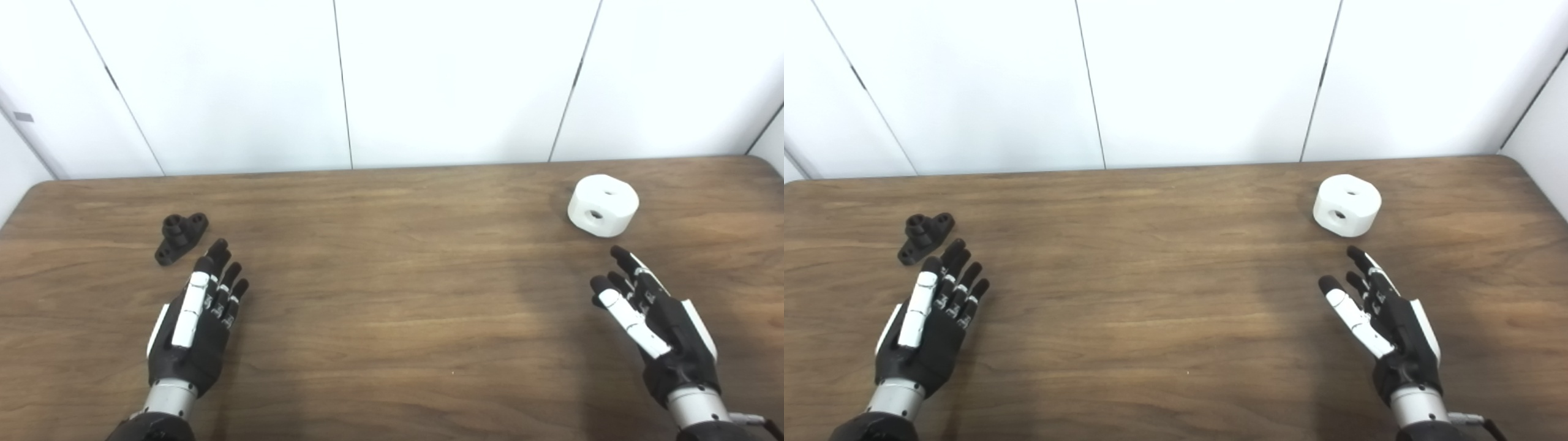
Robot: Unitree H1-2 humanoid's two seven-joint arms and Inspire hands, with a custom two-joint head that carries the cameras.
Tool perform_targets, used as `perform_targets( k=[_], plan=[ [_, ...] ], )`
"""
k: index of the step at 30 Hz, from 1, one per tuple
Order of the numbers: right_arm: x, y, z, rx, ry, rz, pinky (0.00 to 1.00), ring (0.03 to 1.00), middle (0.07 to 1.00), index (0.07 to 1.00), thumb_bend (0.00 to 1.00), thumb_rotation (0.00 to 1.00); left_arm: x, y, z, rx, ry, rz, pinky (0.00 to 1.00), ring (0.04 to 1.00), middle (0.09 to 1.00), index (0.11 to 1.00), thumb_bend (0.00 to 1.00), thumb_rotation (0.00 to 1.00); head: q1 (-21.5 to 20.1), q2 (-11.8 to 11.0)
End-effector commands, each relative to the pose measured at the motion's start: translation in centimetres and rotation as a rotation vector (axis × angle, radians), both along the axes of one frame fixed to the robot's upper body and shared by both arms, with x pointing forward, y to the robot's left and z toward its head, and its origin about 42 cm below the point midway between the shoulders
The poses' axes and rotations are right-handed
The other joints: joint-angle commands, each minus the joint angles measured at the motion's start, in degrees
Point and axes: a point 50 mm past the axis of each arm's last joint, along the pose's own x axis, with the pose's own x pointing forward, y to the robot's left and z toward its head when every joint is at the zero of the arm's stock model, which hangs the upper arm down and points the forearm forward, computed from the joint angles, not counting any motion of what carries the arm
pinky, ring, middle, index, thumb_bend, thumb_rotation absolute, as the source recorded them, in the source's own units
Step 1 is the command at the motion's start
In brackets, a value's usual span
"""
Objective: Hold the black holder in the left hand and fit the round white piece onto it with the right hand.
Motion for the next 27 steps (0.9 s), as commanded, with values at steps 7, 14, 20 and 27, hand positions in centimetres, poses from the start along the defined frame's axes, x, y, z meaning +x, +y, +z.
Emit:
perform_targets(
  k=[7,14,20,27],
  plan=[
    [0.3,-0.2,0.8,-0.016,-0.036,0.009,0.79,0.939,0.967,0.892,0.44,0.47,0.5,0.0,1.4,-0.001,-0.069,0.0,1.0,1.0,1.0,0.911,0.65,0.49,-0.19,0.24],
    [-0.1,-0.4,0.5,-0.011,-0.026,0.017,0.82,0.953,0.969,0.899,0.43,0.49,0.2,0.1,1.3,0.067,-0.108,-0.022,1.0,1.0,1.0,0.955,0.68,0.47,5.88,-2.26],
    [-0.3,-0.8,0.1,-0.002,-0.011,0.01,0.84,0.972,0.993,0.913,0.39,0.47,-0.6,0.7,5.1,0.579,-0.227,-0.02,0.54,0.71,0.78,0.799,0.66,0.41,13.92,-6.6],
    [0.2,-0.9,-0.6,-0.122,0.007,-0.045,0.7,0.874,0.947,0.886,0.42,0.51,-1.0,1.0,8.7,1.079,-0.365,0.216,0.45,0.589,0.663,0.711,0.67,0.4,16.97,-9.15]
  ],
)
